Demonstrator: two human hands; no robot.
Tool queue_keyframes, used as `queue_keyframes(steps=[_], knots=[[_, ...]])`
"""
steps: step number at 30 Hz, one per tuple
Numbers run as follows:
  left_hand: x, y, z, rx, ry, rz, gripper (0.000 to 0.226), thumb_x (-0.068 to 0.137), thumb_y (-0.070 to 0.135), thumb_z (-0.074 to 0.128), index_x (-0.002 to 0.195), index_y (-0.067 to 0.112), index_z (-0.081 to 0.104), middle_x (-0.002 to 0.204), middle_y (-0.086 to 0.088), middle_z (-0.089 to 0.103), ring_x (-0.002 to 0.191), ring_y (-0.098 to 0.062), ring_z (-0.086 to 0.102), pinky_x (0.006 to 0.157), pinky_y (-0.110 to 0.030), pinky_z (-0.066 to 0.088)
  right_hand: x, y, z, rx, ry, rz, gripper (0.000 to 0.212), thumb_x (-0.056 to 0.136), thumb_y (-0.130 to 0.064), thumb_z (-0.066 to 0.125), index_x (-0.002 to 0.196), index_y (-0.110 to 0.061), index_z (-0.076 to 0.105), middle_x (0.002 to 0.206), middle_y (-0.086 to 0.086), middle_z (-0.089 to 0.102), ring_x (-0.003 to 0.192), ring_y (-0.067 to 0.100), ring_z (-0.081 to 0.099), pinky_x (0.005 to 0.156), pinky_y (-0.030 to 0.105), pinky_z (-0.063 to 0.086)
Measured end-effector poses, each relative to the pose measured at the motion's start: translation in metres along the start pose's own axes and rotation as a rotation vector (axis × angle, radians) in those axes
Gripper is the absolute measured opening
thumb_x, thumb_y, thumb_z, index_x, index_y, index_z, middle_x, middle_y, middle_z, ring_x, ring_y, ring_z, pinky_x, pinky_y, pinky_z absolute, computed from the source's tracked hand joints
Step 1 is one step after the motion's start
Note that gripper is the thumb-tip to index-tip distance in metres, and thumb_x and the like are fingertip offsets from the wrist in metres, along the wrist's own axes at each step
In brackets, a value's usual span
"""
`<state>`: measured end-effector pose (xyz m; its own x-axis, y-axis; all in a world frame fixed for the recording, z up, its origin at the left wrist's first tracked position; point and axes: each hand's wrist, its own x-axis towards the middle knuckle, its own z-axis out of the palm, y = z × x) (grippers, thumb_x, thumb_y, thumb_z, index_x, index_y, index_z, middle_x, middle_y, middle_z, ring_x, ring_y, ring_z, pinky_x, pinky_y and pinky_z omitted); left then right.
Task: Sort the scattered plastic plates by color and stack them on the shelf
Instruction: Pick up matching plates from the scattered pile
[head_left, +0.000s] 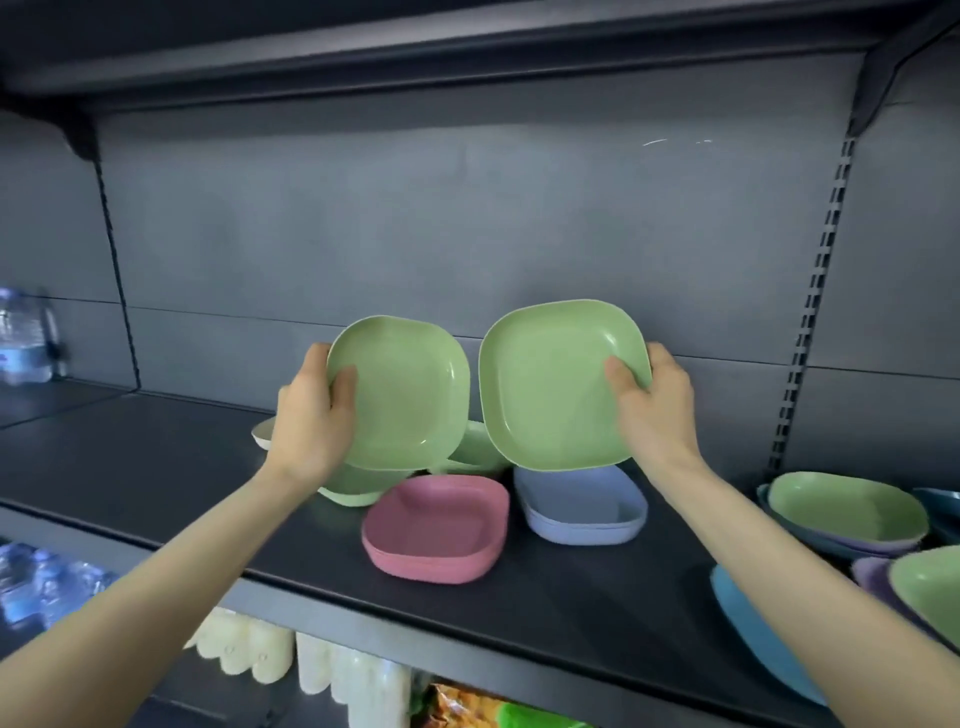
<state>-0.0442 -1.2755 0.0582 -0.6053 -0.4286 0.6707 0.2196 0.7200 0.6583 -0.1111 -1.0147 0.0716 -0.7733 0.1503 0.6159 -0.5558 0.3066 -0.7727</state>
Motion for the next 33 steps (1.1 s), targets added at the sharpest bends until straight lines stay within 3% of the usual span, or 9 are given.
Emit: queue_keyframes(steps=[4,8,13,21,27,31,33], knots=[[0.034,-0.051,-0.022,-0.034,-0.043,-0.023,0.010,0.099,0.013,0.038,0.099,0.008,0.046,0.073,0.000,0.049,0.083,-0.034,0.047,0.067,-0.037,0.036,-0.006,-0.011,0.058,-0.065,0.016,-0.009,0.009,0.094,-0.014,0.049,0.093,-0.006,0.053,0.075,-0.004,0.054,0.076,0.021,0.048,0.061,0.032,0.036],[0.065,-0.087,-0.027,-0.085,-0.111,-0.053,0.019,0.099,0.012,0.038,0.110,0.004,0.050,0.077,0.002,0.050,0.086,-0.031,0.047,0.069,-0.035,0.036,-0.006,-0.016,0.097,-0.119,0.085,-0.012,0.011,0.095,-0.013,0.049,0.099,-0.005,0.054,0.077,-0.003,0.053,0.082,0.024,0.049,0.066,0.029,0.034],[0.093,-0.111,-0.011,-0.130,-0.186,-0.060,0.021,0.098,0.011,0.037,0.113,0.002,0.049,0.091,-0.012,0.056,0.089,-0.030,0.047,0.073,-0.035,0.036,0.003,-0.016,0.127,-0.196,0.140,-0.002,0.014,0.094,-0.012,0.048,0.101,-0.002,0.055,0.082,0.006,0.056,0.083,0.030,0.051,0.068,0.033,0.039],[0.114,-0.130,0.030,-0.201,-0.284,-0.038,0.009,0.096,0.007,0.039,0.089,0.008,0.045,0.072,-0.010,0.052,0.074,-0.030,0.042,0.058,-0.036,0.024,0.028,-0.001,0.138,-0.242,0.197,0.042,0.019,0.094,-0.011,0.047,0.110,-0.003,0.056,0.090,0.007,0.058,0.086,0.029,0.052,0.073,0.034,0.042],[0.126,-0.132,0.067,-0.232,-0.396,-0.089,0.010,0.093,0.003,0.039,0.093,0.008,0.047,0.081,-0.014,0.057,0.080,-0.033,0.050,0.059,-0.033,0.036,0.044,0.019,0.136,-0.261,0.201,0.083,0.018,0.094,-0.010,0.048,0.107,-0.002,0.057,0.089,0.007,0.058,0.083,0.027,0.050,0.070,0.027,0.035],[0.131,-0.132,0.085,-0.315,-0.492,-0.168,0.018,0.088,0.000,0.042,0.100,0.013,0.048,0.087,-0.006,0.060,0.093,-0.034,0.058,0.077,-0.039,0.047,0.053,0.030,0.134,-0.264,0.184,0.094,0.011,0.093,-0.011,0.049,0.099,-0.007,0.057,0.088,0.008,0.059,0.079,0.026,0.050,0.058,0.028,0.036],[0.129,-0.134,0.085,-0.355,-0.557,-0.202,0.027,0.086,-0.002,0.046,0.107,0.015,0.048,0.091,-0.002,0.062,0.092,-0.028,0.060,0.079,-0.039,0.050,0.056,0.035,0.138,-0.269,0.166,0.096,0.011,0.093,-0.011,0.049,0.100,-0.006,0.057,0.089,0.008,0.059,0.079,0.026,0.050,0.060,0.029,0.036]])
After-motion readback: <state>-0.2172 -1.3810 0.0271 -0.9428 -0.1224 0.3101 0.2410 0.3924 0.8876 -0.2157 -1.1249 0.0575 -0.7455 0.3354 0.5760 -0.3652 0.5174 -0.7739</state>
